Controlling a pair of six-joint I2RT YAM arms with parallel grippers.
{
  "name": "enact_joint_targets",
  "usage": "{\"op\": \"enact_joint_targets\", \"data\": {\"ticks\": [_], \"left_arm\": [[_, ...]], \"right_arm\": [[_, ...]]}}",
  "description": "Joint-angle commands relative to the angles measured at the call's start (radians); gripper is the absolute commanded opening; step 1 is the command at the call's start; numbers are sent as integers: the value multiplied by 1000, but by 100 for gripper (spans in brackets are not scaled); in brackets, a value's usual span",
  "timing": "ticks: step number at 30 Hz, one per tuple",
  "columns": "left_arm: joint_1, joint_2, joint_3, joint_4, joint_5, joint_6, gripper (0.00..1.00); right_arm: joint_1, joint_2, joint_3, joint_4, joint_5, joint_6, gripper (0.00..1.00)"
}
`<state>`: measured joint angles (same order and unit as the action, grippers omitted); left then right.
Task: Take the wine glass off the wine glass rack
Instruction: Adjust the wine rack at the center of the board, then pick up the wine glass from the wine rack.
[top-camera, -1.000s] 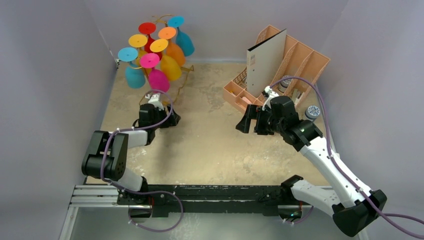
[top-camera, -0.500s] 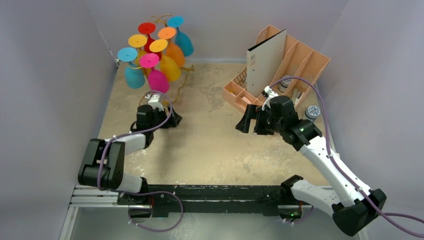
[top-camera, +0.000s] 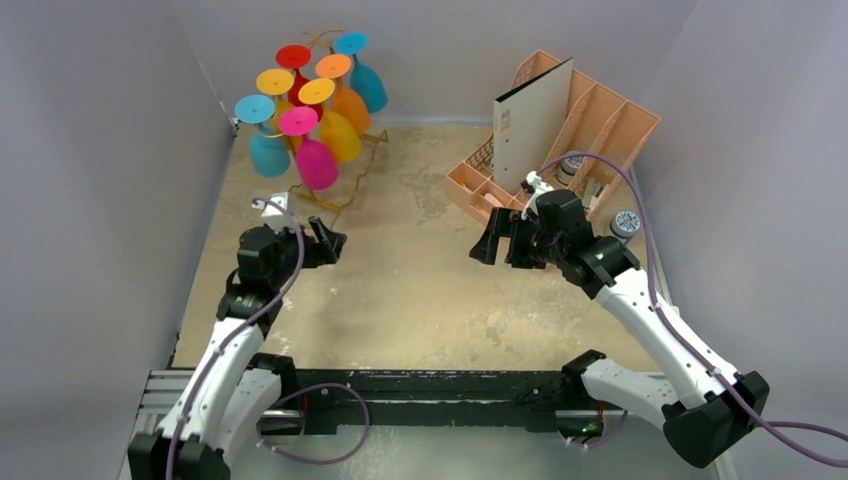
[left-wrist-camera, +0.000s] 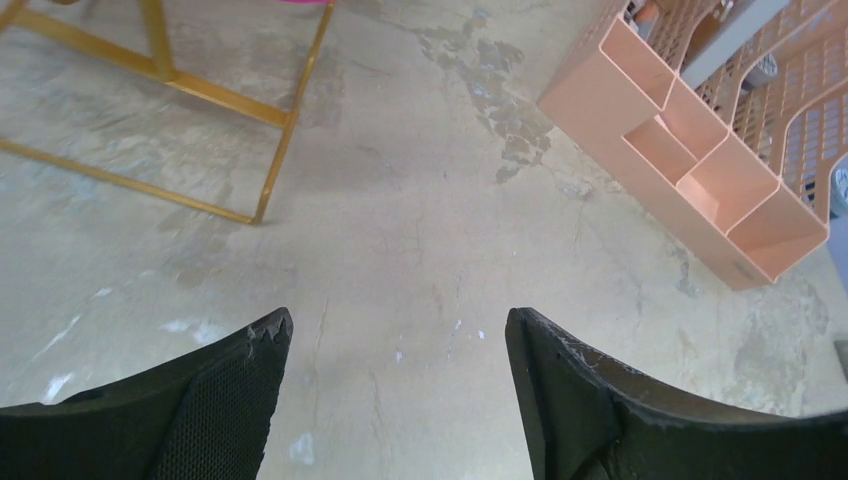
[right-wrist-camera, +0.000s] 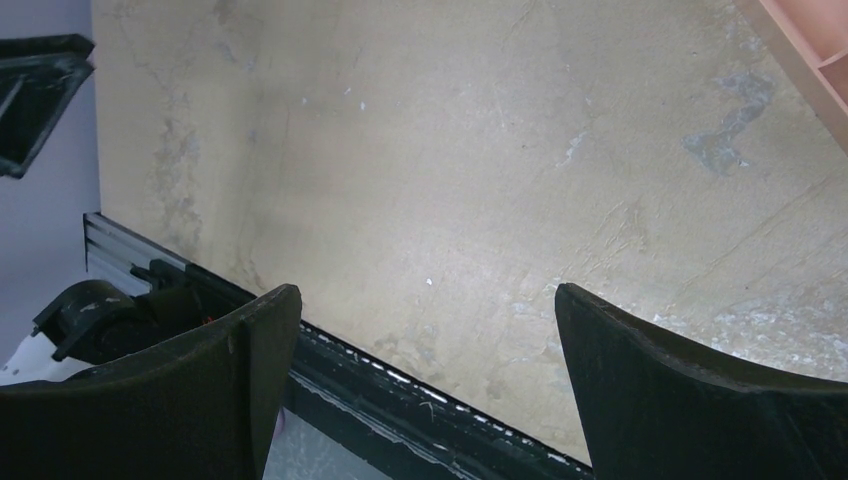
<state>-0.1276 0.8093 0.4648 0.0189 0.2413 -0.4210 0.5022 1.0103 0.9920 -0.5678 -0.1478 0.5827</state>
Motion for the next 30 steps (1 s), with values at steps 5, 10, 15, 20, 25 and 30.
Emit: {"op": "enact_joint_targets", "data": {"ticks": [5, 10, 15, 20, 25, 30], "left_arm": [[-3, -159, 293, -564, -214, -84, 80], [-4, -44, 525, -644, -94, -113, 77], [-3, 24, 711, -693, -44, -179, 71], [-3, 96, 890, -736, -7, -170, 71], [-1, 250, 1097, -819, -14, -148, 71], [12, 393, 1251, -837, -56, -129, 71]], "right_arm": [[2, 6, 28, 31, 1, 12, 99], [1, 8, 41, 13, -1, 10, 99], [1, -6, 43, -12, 1, 14, 99], [2, -17, 39, -27, 2, 24, 99], [1, -9, 50, -26, -3, 24, 99], [1, -5, 58, -16, -6, 24, 99]]}}
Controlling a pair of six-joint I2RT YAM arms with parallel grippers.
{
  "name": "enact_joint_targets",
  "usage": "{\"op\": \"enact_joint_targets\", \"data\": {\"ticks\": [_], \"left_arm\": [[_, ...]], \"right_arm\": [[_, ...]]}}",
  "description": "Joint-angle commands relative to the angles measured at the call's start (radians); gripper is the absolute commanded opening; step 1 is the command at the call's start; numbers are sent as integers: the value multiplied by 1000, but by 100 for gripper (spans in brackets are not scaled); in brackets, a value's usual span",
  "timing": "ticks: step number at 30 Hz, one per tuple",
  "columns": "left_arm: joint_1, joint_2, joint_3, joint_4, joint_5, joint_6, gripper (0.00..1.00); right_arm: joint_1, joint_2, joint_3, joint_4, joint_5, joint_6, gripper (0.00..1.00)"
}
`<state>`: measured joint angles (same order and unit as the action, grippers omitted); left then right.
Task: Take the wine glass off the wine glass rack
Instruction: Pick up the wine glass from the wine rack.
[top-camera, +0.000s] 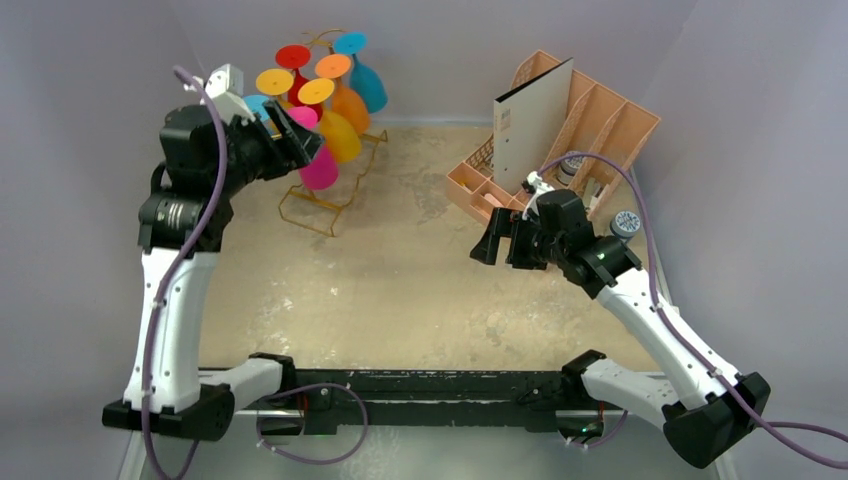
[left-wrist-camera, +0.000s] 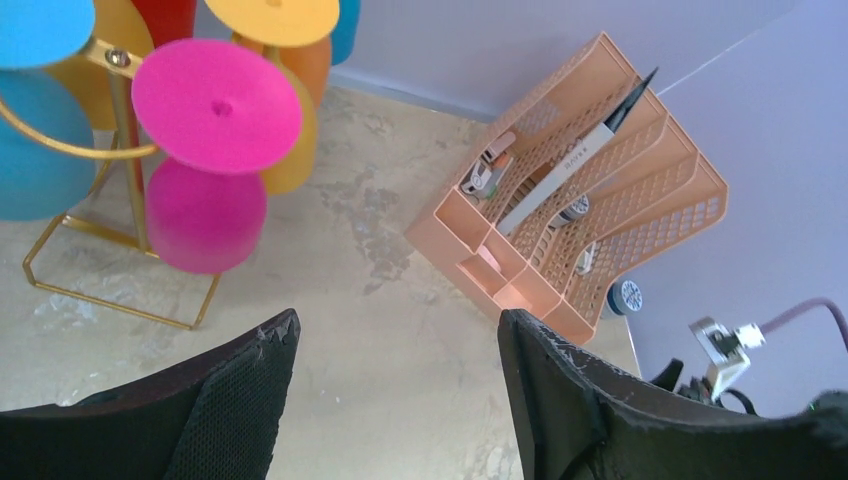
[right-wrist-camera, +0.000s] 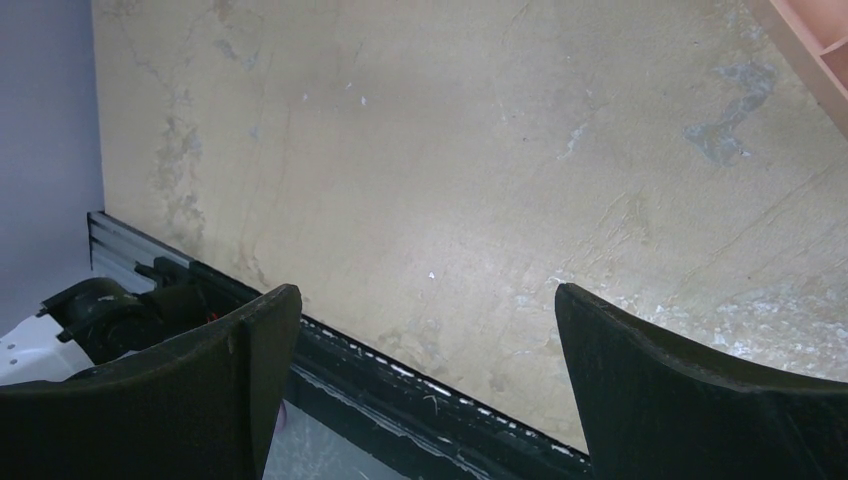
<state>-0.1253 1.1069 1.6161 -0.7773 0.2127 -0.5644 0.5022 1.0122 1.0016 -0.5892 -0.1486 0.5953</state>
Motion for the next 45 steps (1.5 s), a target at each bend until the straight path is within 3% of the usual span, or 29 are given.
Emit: {"op": "enact_joint_targets", "data": {"ticks": [1, 9, 17, 45], "left_arm": [[13, 122, 120, -42, -41, 18, 71], [49, 223, 197, -18, -156, 41, 68], [73, 237, 166, 27, -205, 58, 66], [155, 320, 62, 156, -60, 15, 57]], "right_arm": [[1, -8, 51, 6, -6, 11, 99], [1, -14, 74, -12, -8, 10, 99], [2, -9, 77, -7, -12, 15, 99], [1, -4, 86, -26, -20, 17, 99]]}}
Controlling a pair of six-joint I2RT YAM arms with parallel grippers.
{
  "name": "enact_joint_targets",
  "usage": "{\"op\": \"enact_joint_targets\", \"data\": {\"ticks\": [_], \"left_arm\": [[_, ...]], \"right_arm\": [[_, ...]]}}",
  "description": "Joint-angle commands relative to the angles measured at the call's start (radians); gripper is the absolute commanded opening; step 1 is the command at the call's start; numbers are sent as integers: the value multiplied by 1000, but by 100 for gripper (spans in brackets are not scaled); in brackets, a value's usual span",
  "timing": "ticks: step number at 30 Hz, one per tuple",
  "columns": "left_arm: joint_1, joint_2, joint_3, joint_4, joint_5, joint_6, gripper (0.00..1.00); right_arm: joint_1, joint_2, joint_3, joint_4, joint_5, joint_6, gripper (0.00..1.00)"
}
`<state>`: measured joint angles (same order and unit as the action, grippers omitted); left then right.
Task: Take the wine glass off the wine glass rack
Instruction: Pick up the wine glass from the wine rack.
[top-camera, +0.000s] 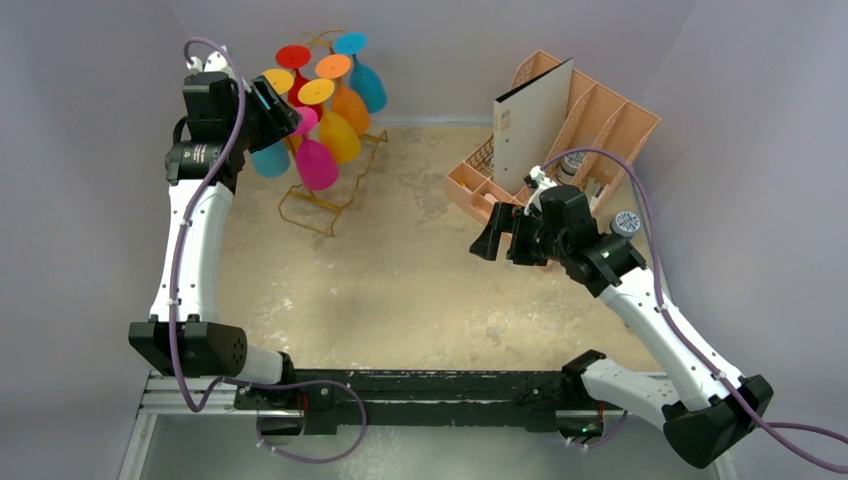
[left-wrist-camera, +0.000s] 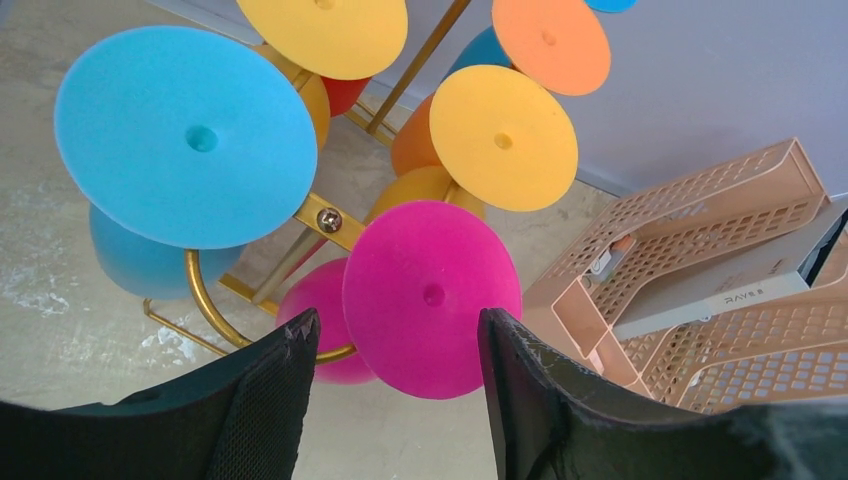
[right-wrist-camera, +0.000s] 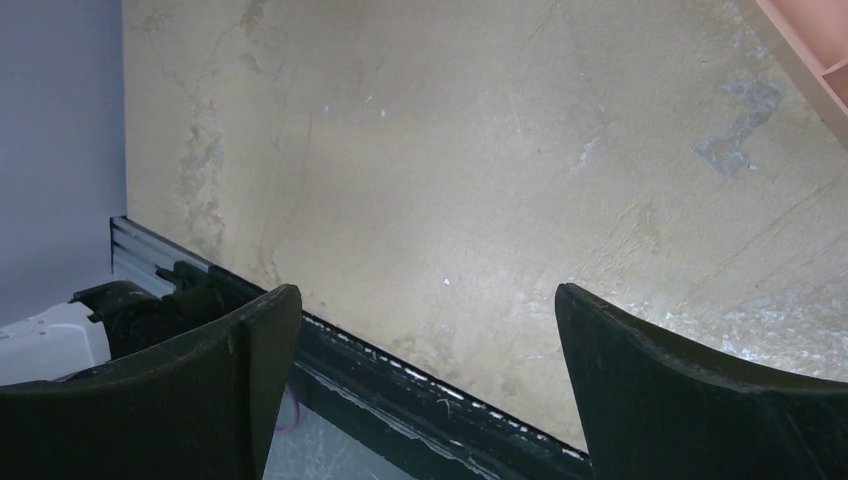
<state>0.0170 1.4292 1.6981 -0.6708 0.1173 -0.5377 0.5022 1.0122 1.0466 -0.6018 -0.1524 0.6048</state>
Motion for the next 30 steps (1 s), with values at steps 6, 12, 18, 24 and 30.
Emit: {"op": "enact_joint_targets", "data": {"ticks": [6, 12, 18, 24, 30], "left_arm": [[26, 6, -39, 85, 64, -30, 55], [48, 16, -58, 110, 94, -53, 51], [62, 11, -87, 134, 122, -77, 45], [73, 1, -113, 153, 150, -104, 38], [80, -11, -124, 155, 159, -117, 32]], "right_arm": [[1, -4, 44, -19, -18, 9, 99], [1, -3, 43, -21, -20, 7, 99], [1, 0, 43, -22, -21, 8, 99], [1, 5, 47, -30, -21, 7, 99], [1, 6, 47, -38, -22, 7, 99]]}}
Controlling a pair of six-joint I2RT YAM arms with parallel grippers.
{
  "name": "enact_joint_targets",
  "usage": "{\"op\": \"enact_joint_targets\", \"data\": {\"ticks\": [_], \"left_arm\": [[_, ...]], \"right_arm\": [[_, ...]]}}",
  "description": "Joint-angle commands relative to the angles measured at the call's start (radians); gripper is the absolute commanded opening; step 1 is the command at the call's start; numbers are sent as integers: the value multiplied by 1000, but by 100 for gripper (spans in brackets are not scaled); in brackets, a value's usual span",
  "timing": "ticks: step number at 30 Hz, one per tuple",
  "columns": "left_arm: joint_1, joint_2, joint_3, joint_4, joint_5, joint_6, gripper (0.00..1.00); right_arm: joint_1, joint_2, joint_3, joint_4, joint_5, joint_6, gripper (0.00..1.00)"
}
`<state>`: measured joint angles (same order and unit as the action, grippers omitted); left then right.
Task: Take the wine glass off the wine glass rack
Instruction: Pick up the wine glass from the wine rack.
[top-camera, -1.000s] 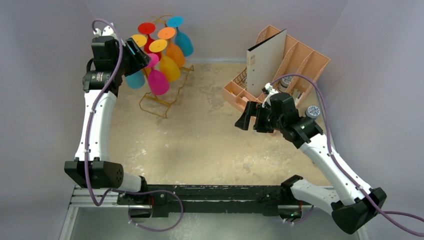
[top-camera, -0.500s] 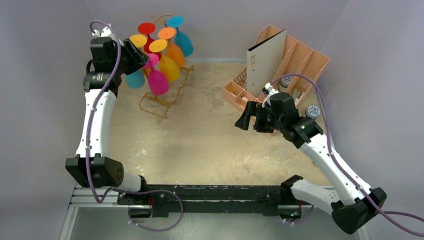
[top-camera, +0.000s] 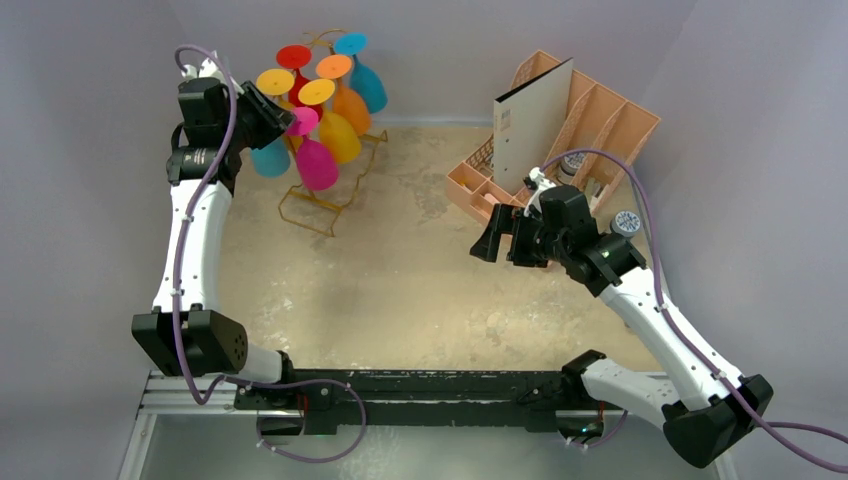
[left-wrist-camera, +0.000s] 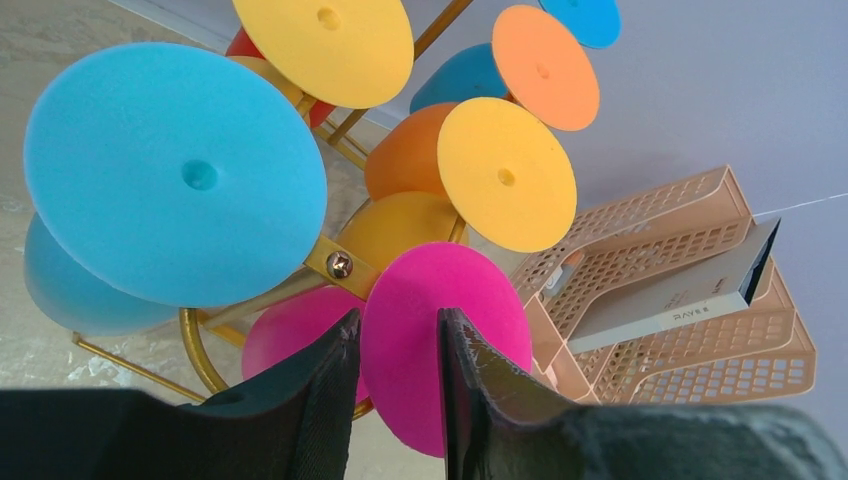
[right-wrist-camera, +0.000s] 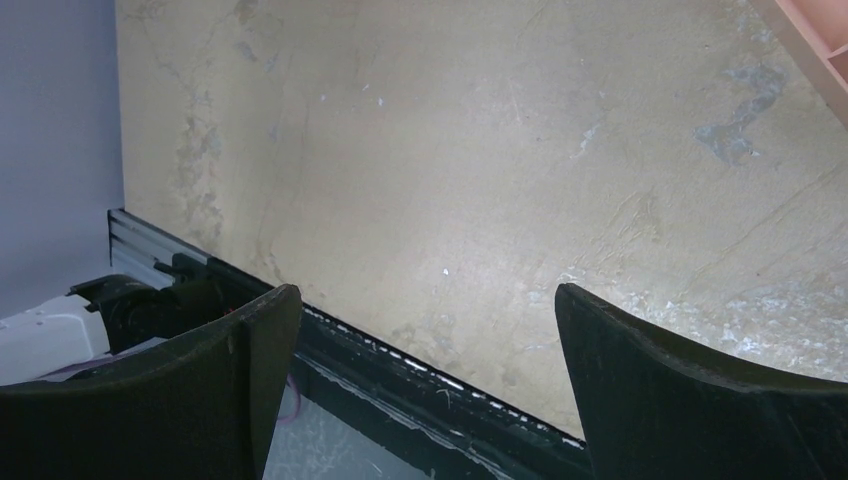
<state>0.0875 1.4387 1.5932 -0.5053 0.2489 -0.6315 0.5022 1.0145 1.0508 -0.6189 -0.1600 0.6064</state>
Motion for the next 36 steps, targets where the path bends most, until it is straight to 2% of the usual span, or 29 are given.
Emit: {"op": "enact_joint_targets", "data": {"ticks": [1, 5, 11, 15, 22, 36], "left_arm": [[12, -22, -21, -11, 29, -25, 30], [15, -25, -25, -11, 26, -32, 27], [18, -28, -31, -12, 29, -47, 17], [20, -33, -32, -8, 39, -50, 8], [24, -41, -33, -4, 43, -64, 0], [47, -46, -112, 136, 176, -198, 0]], "right_arm": [[1, 4, 43, -21, -14, 6, 99], [2, 6, 44, -20, -15, 9, 99], [2, 9, 44, -23, -15, 11, 99], [1, 9, 48, -27, -15, 10, 99], [1, 12, 49, -29, -14, 14, 99], [1, 4, 48, -45, -15, 14, 99]]}}
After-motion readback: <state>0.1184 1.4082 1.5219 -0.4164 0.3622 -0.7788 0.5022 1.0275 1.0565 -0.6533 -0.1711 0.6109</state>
